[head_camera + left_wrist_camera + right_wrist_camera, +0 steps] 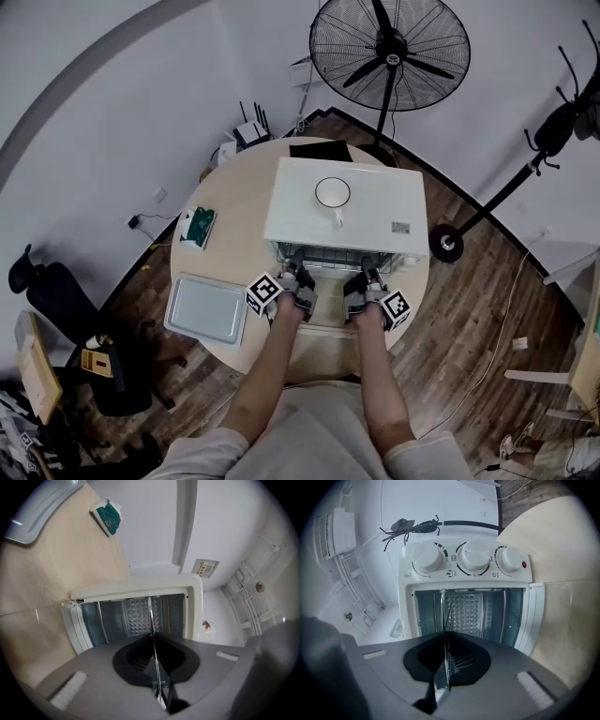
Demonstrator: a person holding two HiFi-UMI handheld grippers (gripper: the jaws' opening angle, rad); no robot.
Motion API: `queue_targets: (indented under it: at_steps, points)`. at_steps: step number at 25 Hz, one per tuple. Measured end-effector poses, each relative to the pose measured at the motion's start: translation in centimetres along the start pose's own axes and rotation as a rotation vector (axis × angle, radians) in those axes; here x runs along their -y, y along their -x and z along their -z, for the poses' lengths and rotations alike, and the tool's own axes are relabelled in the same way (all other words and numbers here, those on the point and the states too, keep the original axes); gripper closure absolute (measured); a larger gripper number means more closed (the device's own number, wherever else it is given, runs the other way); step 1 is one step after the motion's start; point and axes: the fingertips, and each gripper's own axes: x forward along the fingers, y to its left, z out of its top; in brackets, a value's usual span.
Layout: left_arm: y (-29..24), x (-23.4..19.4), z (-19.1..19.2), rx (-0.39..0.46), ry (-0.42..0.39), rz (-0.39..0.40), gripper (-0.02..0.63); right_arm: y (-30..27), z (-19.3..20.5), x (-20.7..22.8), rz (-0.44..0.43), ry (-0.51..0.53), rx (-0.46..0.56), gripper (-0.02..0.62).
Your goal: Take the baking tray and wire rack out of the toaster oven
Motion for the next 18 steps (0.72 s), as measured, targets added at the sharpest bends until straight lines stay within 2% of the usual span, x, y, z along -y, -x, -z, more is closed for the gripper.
queue_targets:
  at_steps: [18]
  points:
    - [2.9,0.4,1.2,-0.037,0.002,0.021,0.545,3.2,0.8,-0.5,-0.003,-0.003,0.021,0.592]
